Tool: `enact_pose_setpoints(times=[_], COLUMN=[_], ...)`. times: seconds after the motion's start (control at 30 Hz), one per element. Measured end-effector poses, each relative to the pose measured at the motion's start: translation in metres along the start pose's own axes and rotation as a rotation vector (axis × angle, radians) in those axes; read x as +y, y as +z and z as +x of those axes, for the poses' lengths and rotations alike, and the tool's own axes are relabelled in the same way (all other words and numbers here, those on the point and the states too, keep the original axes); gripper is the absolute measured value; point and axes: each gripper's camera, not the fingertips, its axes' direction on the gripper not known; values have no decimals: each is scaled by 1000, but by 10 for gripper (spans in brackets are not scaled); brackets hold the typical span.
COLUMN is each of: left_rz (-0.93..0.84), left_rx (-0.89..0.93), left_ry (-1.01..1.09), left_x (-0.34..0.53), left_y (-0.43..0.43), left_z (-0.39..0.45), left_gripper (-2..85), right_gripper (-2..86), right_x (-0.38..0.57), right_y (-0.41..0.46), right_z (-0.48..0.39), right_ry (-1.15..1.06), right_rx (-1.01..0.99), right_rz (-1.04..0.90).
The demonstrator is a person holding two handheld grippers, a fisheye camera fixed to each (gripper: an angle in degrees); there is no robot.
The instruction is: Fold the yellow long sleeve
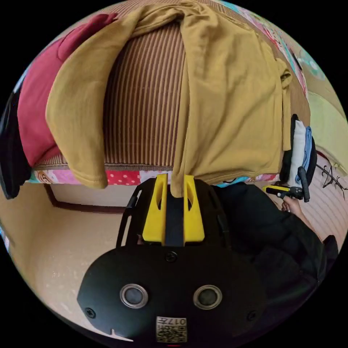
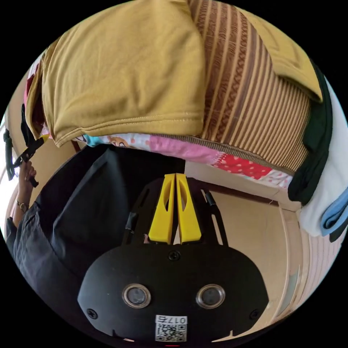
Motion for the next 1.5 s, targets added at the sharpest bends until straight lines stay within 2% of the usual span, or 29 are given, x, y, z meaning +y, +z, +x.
enact_pose_setpoints(times=[0.07,0.13,0.2,0.37,0.47,0.5,0.57,0.63,0.77,0.8,0.87,1.03,1.1,1.2,1.27,1.3,1.37,1.47,1.5], left_rz=[218,293,258,1,-19,17,198,292,336,325,178,11,-48,-106,-105,-107,-13,167,183], left_rx=[-115,-165,-173,-482,-433,-397,-308,-345,-350,-343,-327,-497,-504,-347,58,172,605,929,966], left_ry=[-145,-172,-109,-20,19,33,121,122,123,127,106,51,78,149,277,309,378,352,336], left_x=[28,37,31,11,28,37,81,113,138,135,109,81,79,89,111,118,144,159,159], left_y=[-48,-68,-67,-21,-33,-43,-92,-123,-163,-162,-138,-120,-134,-190,-265,-286,-374,-456,-467], left_z=[-29,-41,-42,-25,-30,-31,-30,-31,-36,-36,-44,-61,-65,-90,-122,-131,-165,-201,-206], left_gripper=[92,97,99,61,25,23,29,65,104,106,114,95,84,56,46,45,45,44,44], right_gripper=[4,4,4,4,4,4,3,4,5,5,4,5,6,12,19,29,53,115,131], right_x=[9,15,15,4,-1,-4,-9,-16,-16,-16,-15,-4,5,23,38,49,65,100,118], right_y=[-9,-20,-30,-71,-98,-104,-108,-105,-99,-95,-88,-65,-60,-49,-43,-39,-32,-22,-19], right_z=[23,49,62,59,36,26,14,1,-8,-10,-14,-17,-10,-1,-5,-12,-32,-87,-112], right_ry=[64,137,177,150,66,34,-4,-40,-60,-61,-85,-142,-155,-204,-282,-336,-445,-725,-880], right_rx=[-85,-153,-172,-183,-152,-136,-113,-107,-272,-336,-394,-311,-324,-373,-404,-417,-442,-488,-534], right_rz=[8,22,36,97,145,154,156,160,218,234,250,236,262,309,346,369,391,424,426])
